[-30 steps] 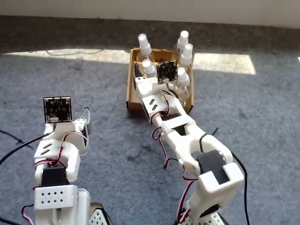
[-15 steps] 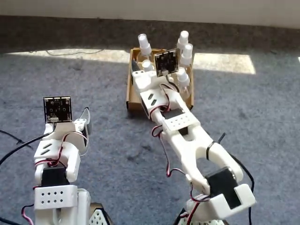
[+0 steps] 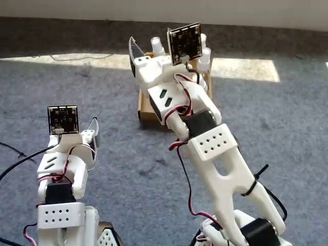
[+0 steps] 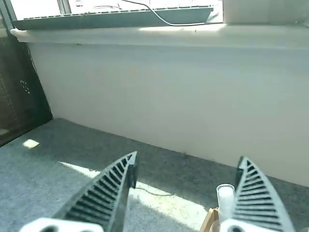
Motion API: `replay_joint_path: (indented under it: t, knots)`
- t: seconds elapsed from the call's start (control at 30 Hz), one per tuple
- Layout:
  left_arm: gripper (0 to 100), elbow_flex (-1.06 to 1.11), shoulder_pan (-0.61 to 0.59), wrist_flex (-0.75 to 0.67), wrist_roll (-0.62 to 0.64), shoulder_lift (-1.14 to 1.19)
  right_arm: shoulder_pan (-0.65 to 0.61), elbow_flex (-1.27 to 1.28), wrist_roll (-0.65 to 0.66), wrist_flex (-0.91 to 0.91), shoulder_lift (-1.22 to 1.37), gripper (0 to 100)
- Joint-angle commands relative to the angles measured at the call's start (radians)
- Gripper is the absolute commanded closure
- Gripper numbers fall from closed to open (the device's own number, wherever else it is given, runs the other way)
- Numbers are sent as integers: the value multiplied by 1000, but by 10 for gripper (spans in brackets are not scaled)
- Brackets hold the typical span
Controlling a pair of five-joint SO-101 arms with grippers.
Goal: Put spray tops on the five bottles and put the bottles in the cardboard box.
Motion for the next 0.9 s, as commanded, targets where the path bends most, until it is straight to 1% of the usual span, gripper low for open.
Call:
replay_joint_path:
  t: [0.0,0.07,0.1,0.2,0.43,0.67,0.73,0.87]
  knots:
    - [822,-4,13,-18,3,-16,-4,12,9,105,-160,849]
    - [822,-4,13,-18,3,-16,13,76,9,159,-255,963]
    - [822,-4,15,-18,3,-16,22,117,9,176,-308,998]
    - [822,-4,13,-18,3,-16,58,286,9,219,-473,973]
    - [822,-16,13,-17,3,-18,125,786,15,231,-906,993]
    - [822,-35,12,-12,3,-18,206,1162,15,234,-1371,993]
    - [821,-25,10,14,2,-24,211,1251,15,240,-1419,993]
    - [819,2,10,100,2,-136,216,1363,12,243,-1365,993]
